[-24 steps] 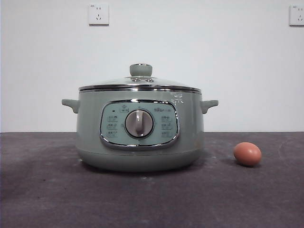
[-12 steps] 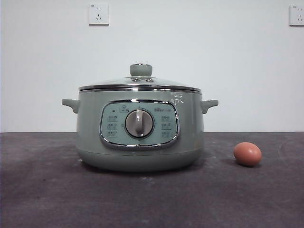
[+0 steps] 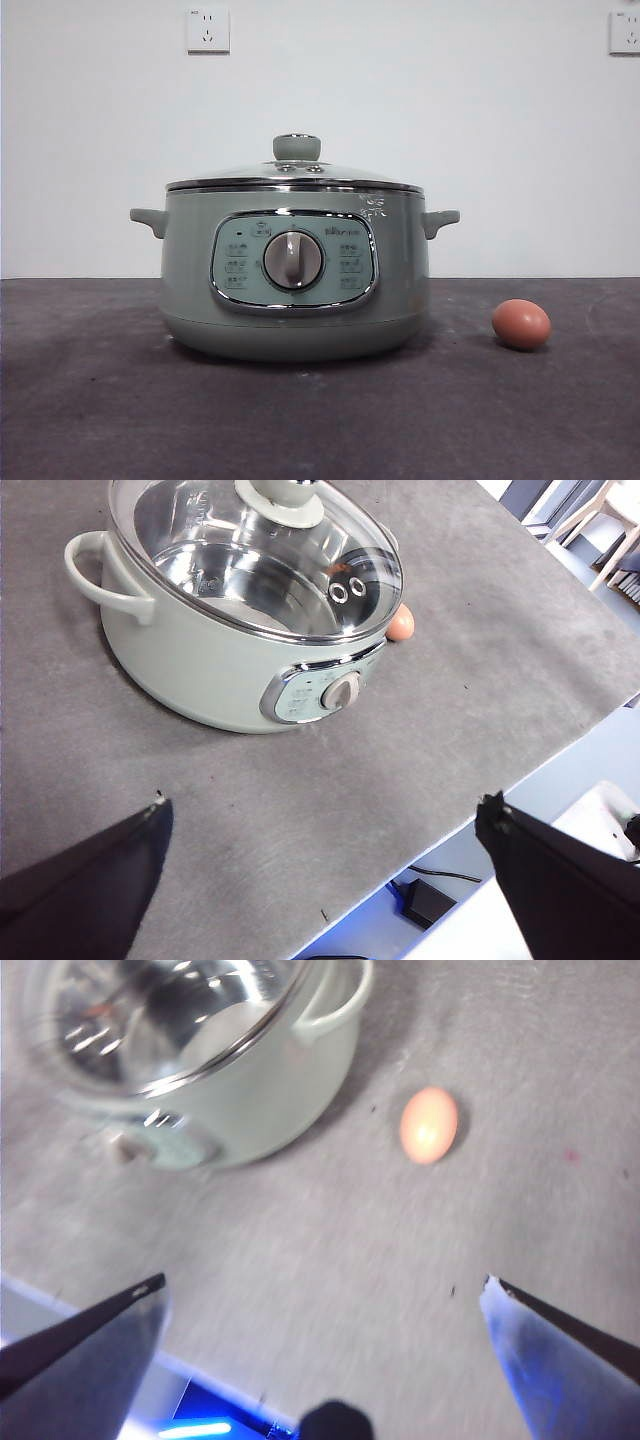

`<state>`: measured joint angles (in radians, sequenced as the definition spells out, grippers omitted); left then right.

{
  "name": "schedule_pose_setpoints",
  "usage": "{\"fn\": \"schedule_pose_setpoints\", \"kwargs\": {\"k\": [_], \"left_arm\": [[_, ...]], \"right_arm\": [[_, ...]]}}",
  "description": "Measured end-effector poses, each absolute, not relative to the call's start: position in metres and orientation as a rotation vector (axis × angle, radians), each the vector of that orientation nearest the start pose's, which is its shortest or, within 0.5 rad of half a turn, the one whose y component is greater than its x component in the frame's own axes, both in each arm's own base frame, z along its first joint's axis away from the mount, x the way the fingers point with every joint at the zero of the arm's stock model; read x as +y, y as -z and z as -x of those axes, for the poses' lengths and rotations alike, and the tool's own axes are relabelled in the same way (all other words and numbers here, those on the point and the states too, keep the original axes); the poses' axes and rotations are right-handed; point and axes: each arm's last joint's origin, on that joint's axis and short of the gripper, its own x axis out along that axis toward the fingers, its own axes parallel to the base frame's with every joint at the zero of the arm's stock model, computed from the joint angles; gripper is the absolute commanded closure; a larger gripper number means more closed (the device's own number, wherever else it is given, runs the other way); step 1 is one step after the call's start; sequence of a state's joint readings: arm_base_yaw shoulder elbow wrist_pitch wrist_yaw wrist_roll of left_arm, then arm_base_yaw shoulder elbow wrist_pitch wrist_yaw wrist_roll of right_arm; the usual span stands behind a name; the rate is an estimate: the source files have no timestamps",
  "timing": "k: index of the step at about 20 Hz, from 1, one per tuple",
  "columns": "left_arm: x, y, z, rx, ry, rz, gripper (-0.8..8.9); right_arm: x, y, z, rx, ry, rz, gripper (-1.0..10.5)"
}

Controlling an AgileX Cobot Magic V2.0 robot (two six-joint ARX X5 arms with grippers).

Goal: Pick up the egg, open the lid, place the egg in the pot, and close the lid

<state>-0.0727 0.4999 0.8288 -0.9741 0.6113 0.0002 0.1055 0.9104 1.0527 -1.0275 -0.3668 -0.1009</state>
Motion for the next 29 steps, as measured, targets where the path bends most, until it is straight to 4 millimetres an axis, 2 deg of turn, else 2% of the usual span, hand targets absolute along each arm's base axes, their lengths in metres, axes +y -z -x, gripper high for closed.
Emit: {"fn": "schedule_pose_setpoints", "kwargs": {"k": [4,7,12,20,24,26,29], "left_arm": [[-0.022,-0.311,-0.072,0.634,0.659,0.175,2.10],[-0.022,-0.311,-0.073,0.633,0.657,0.173,2.10],[-0.022,-0.311,-0.073,0.633,0.654,0.173,2.10],[-0.022,-0.311,-0.073,0.633,0.654,0.172,2.10],[-0.022,-0.311,-0.073,0.633,0.654,0.172,2.10],[-0.022,-0.311,-0.073,0.633,0.654,0.172,2.10],[-0.022,-0.311,-0.073,0.633,0.654,0.172,2.10]], "right_arm": [[0.034,-0.308,-0.204,0.932,-0.483,-0.034,3.7],[0.046,-0.281,-0.242,0.988,-0.458,0.006,3.8],[0.064,-0.241,-0.281,1.029,-0.405,0.090,3.8],[0.079,-0.191,-0.314,1.077,-0.374,0.139,3.9],[0.081,-0.179,-0.321,1.079,-0.375,0.140,4.3],[0.081,-0.173,-0.322,1.099,-0.374,0.141,5.3],[0.082,-0.171,-0.324,1.089,-0.374,0.140,5.7]]}}
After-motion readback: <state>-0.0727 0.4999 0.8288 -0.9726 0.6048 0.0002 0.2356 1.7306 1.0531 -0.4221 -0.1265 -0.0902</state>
